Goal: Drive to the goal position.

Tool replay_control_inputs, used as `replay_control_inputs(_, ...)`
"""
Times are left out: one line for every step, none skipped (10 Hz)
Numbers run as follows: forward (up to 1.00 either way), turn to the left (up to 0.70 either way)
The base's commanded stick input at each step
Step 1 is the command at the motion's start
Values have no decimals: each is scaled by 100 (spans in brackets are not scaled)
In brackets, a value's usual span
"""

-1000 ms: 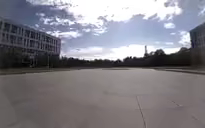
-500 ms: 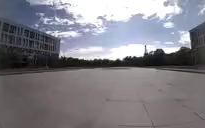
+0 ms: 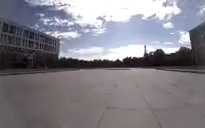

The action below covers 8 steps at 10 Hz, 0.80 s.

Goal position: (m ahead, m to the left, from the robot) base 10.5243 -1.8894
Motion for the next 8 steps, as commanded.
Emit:
replay_control_inputs(66,-1)
replay_control_inputs(67,-1)
replay_control_inputs(66,-1)
replay_control_inputs(67,-1)
replay_control_inputs(68,-1)
replay_control_inputs(69,-1)
replay_control_inputs(69,-1)
replay_control_inputs(69,-1)
